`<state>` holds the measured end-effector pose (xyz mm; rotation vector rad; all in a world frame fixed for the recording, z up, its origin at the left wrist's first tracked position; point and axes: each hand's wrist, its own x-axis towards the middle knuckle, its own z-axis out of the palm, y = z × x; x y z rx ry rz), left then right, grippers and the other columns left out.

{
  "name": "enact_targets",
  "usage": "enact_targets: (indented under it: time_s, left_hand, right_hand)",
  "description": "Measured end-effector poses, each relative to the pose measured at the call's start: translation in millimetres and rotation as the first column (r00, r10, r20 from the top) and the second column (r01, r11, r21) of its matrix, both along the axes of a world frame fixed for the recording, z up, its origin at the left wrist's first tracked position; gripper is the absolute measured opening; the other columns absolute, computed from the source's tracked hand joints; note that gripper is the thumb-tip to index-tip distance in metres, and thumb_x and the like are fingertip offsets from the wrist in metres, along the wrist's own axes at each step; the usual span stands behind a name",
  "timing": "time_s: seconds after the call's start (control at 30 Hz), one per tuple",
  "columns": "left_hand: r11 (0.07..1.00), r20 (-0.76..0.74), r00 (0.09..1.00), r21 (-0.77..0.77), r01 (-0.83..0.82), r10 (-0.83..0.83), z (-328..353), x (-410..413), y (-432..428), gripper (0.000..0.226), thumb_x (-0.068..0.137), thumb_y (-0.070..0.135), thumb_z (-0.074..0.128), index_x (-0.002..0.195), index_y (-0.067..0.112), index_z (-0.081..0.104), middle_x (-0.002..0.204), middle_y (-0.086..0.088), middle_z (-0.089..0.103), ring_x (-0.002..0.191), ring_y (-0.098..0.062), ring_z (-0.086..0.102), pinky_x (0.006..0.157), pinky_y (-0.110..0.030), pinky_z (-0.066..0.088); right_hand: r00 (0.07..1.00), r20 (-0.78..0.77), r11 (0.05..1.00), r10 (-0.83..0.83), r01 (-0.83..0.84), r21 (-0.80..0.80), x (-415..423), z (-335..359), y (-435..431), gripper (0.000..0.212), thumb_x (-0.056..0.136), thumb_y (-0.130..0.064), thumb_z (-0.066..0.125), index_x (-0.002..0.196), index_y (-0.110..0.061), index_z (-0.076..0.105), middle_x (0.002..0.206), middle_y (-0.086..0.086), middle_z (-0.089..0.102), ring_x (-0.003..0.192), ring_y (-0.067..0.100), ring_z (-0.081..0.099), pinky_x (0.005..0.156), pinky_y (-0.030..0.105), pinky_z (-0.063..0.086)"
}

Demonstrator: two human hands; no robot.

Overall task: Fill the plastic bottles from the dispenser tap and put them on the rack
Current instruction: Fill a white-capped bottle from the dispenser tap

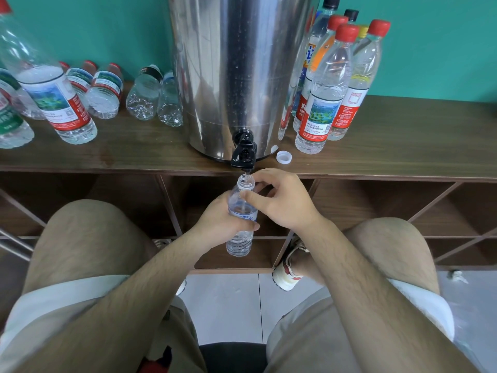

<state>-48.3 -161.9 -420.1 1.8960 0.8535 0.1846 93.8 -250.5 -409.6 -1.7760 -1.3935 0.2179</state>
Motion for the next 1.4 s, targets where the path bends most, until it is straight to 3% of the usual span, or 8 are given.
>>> enact_targets:
  time_s: [0.43, 0.67, 1.4]
  left_hand:
    - [0.999, 0.008, 1.000, 0.030, 0.011, -0.011, -2.1, -0.6, 1.0, 0.073, 0.076, 0.018, 0.091, 0.139, 0.023, 0.056, 0.129, 0.002, 0.067, 0.119, -0.018, 0.064, 0.108, -0.048, 0.052]
    - [0.999, 0.002, 1.000, 0.040, 0.009, -0.009, -2.3, -0.3, 1.1, 0.075, 0.075, 0.019, 0.092, 0.140, 0.024, 0.056, 0.129, 0.003, 0.067, 0.118, -0.017, 0.064, 0.108, -0.047, 0.052]
    - [1.000, 0.002, 1.000, 0.010, 0.007, -0.007, 3.9, -2.8, -1.7, 0.076, 0.078, 0.015, 0.090, 0.144, 0.021, 0.053, 0.135, -0.001, 0.065, 0.124, -0.020, 0.062, 0.110, -0.049, 0.050]
  right_hand:
    - [1.000, 0.009, 1.000, -0.009, 0.010, -0.016, 0.0, -0.6, 0.3, 0.021, 0.088, -0.028, 0.079, 0.109, -0.024, 0.079, 0.099, -0.015, 0.073, 0.090, 0.007, 0.068, 0.072, 0.017, 0.051]
    - [1.000, 0.000, 1.000, -0.010, 0.010, 0.006, -1.5, 1.0, 0.0, 0.020, 0.087, -0.022, 0.081, 0.106, -0.019, 0.080, 0.097, -0.009, 0.074, 0.088, 0.011, 0.068, 0.072, 0.027, 0.056]
    - [1.000, 0.005, 1.000, -0.009, 0.009, -0.010, -0.7, -1.1, 0.2, 0.021, 0.087, -0.024, 0.080, 0.108, -0.022, 0.079, 0.097, -0.016, 0.073, 0.090, 0.006, 0.067, 0.070, 0.014, 0.046]
